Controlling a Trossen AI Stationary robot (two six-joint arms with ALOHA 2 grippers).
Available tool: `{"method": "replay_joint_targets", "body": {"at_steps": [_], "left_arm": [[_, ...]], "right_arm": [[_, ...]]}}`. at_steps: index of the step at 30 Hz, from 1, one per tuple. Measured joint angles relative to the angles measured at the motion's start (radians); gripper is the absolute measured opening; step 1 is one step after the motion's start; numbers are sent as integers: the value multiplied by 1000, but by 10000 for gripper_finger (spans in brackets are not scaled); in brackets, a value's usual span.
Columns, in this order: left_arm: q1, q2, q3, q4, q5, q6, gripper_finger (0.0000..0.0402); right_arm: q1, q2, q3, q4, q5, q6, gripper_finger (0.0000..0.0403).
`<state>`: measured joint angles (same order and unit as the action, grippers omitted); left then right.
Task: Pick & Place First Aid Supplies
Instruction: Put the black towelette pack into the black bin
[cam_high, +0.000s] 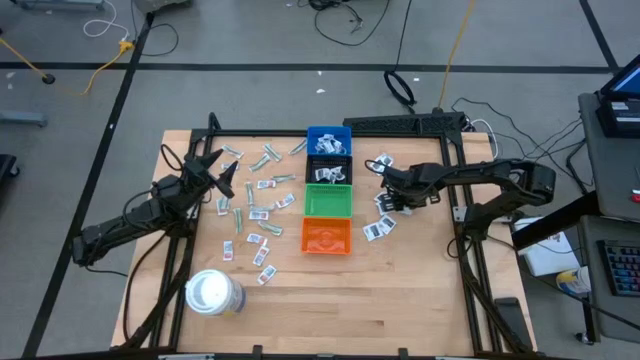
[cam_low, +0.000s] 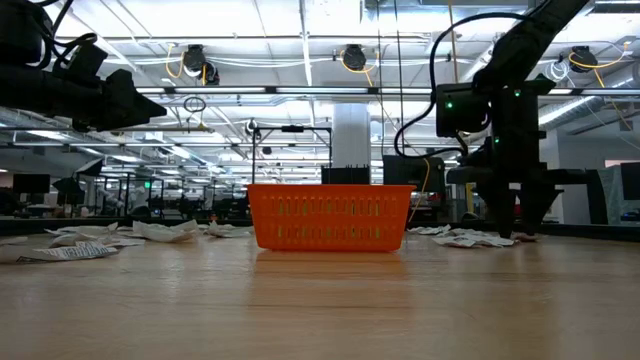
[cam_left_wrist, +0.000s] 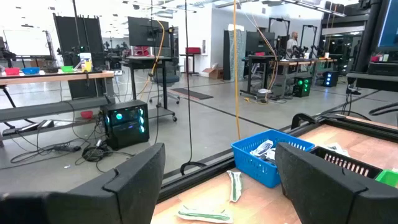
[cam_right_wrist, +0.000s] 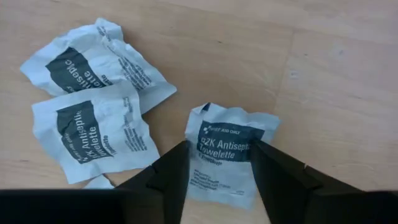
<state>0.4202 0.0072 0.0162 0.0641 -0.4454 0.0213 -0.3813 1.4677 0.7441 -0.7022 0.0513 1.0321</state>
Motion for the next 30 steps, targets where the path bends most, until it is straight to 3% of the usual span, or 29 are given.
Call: {"method": "replay_joint_targets", "body": {"at_steps": [9, 17, 23, 30], "left_arm": [[0, 0, 0, 0, 0, 0, 306], [0, 0, 0, 0, 0, 0, 306], [0, 0, 0, 0, 0, 0, 306], [0, 0, 0, 0, 0, 0, 306]], "right_arm": [[16, -5, 18, -46, -1, 0, 14], [10, -10, 184, -260, -5, -34, 46], [-16, -10, 331, -374, 1, -50, 28], [-59, -10, 428, -376, 3, -72, 13]]}}
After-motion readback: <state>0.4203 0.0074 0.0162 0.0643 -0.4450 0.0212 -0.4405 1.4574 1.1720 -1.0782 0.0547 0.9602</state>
